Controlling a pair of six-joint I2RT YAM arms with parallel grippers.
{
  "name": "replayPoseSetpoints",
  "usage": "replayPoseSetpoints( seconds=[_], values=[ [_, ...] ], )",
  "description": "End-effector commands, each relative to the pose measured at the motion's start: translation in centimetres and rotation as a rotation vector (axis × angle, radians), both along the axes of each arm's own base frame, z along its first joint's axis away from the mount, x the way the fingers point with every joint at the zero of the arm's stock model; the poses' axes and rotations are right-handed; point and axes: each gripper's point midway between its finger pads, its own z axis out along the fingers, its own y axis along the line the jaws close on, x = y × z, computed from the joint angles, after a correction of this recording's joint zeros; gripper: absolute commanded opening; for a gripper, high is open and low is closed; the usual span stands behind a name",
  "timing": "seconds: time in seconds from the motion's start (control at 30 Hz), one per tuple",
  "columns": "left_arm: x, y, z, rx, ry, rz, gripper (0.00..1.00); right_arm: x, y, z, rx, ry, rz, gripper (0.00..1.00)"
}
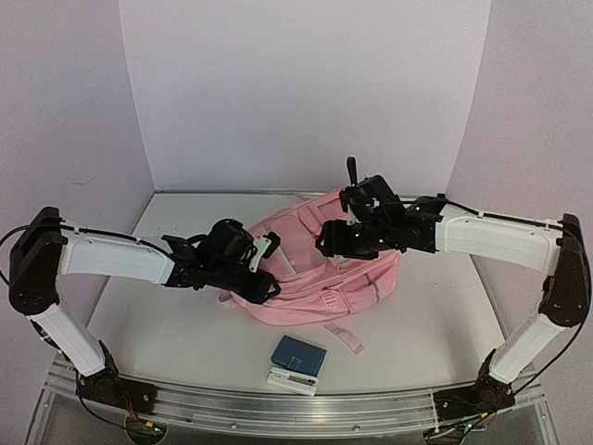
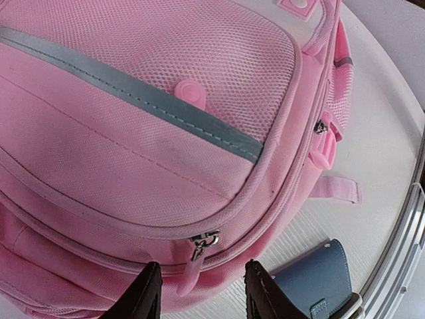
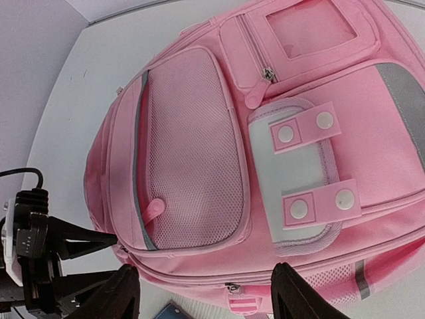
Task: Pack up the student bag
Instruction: Unzip the student bag at the center of the board.
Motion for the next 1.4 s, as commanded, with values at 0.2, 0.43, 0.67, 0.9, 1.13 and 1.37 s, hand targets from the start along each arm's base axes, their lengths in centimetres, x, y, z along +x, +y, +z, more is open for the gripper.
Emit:
replayPoseSetpoints(
  seconds=[0.2,0.43,0.67,0.9,1.13,1.37],
  values=[
    [1.9,-1.7,1.5,-0.033,-0.057,0.011,0.29,0.1,0.1,1.3,0.035,-0.026,0.005,0.67],
    [1.9,-2.4,1.0,-0.036,-0.045,-0.010,0.13,-0.2,0.0,1.3,0.024,-0.040,0.036,0.63],
    [1.6,-1.4,1.2,-0.029,-0.034,0.024,0.00,-1.9,1.2,4.0,0.029,-0.237,0.266,0.62],
    [0.7,-1.0,3.3,-0.058,-0.028,0.009,0.00,-3.0,3.9,2.5,-0.110,-0.415,0.419,0.58],
    [-0.2,-1.3,5.6,-0.088,-0.021,-0.044,0.00,-3.8,7.3,0.8,-0.075,-0.567,0.597,0.51],
    [-0.6,-1.3,6.8,-0.107,-0.023,-0.065,0.00,-3.7,8.1,-1.8,-0.157,-0.655,0.693,0.55]
  ],
)
